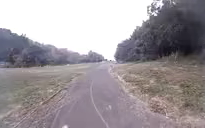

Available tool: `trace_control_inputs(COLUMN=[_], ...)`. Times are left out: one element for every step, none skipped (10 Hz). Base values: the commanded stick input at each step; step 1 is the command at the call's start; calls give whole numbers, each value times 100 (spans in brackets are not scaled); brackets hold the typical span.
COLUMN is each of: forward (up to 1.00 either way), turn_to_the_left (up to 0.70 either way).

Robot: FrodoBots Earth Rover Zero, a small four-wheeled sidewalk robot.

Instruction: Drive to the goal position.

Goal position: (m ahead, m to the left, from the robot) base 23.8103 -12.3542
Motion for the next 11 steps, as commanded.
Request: trace_control_inputs(forward=[45, 45, 45, 45, 45, 45, 45, 45, 45, 45, 45], turn_to_the_left=[-15, -8, 0, 0, 0, 0, 0, 0, 0, 0, 0])
